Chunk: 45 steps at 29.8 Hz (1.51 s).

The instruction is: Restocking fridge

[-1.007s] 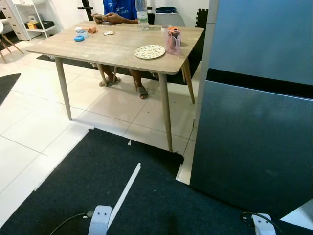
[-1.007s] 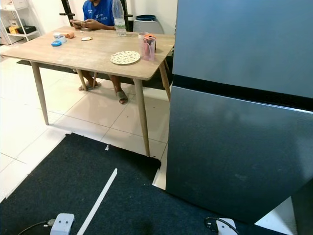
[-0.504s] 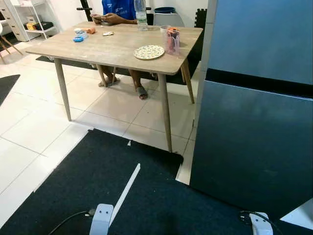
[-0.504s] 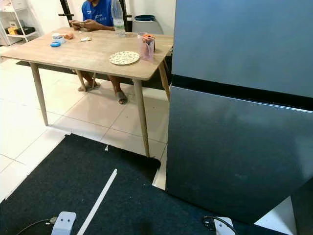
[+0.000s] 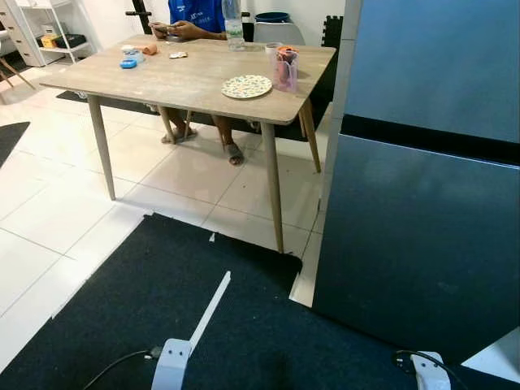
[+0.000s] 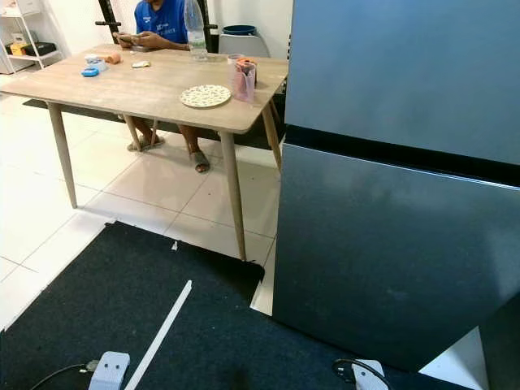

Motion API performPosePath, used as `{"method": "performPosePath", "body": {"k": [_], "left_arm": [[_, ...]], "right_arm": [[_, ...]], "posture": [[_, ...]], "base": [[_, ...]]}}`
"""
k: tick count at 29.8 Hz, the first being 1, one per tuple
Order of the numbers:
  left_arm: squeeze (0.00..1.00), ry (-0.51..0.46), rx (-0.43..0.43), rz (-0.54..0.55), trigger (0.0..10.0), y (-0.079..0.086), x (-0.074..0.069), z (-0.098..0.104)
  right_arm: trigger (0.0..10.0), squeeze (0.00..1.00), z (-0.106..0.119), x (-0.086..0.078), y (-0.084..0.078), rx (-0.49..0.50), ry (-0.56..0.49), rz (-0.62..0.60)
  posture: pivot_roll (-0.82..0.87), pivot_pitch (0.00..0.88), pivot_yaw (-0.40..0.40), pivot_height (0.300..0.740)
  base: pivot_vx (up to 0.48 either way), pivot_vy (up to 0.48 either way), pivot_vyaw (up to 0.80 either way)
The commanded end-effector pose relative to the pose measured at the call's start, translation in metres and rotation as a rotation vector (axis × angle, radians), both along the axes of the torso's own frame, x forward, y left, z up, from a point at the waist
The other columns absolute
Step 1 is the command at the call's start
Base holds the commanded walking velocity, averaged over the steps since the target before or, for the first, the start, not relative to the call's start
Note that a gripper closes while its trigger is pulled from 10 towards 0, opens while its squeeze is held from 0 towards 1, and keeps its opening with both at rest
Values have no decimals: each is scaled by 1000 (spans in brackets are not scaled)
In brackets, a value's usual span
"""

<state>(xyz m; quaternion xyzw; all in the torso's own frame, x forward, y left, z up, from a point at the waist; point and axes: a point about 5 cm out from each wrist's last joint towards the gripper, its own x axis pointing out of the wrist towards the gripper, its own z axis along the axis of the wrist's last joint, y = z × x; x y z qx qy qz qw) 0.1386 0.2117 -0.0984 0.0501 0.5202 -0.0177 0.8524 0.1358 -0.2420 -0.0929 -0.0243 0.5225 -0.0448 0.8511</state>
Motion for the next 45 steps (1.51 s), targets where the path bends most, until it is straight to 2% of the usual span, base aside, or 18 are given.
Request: {"method": "performPosePath", "body": {"k": [1, 7, 21, 39, 45], "left_arm": [[0, 4, -1, -21, 10000, -2, -1, -1], [0, -6, 0, -27, 10000, -1, 3, 1], [0, 3, -17, -18, 10000, -5, -1, -1], [0, -11, -37, -2, 10000, -8, 3, 0], [0, 2, -48, -11, 10000, -10, 1, -1]], "right_arm": [[10000, 0, -1, 0, 4, 13, 8, 21], [10000, 0, -2, -2, 6, 23, 21, 31], [10000, 0, -2, -3, 5, 27, 26, 37], [10000, 0, -2, -3, 5, 27, 26, 35], [10000, 0, -2, -3, 5, 27, 26, 20]], "posture": [[6, 10, 22, 740], [6, 10, 22, 740], [6, 13, 24, 740], [0, 11, 25, 740], [0, 11, 25, 740]], "base": [[0, 0, 0], [0, 0, 800], [0, 0, 800], [0, 0, 800], [0, 0, 156]]}}
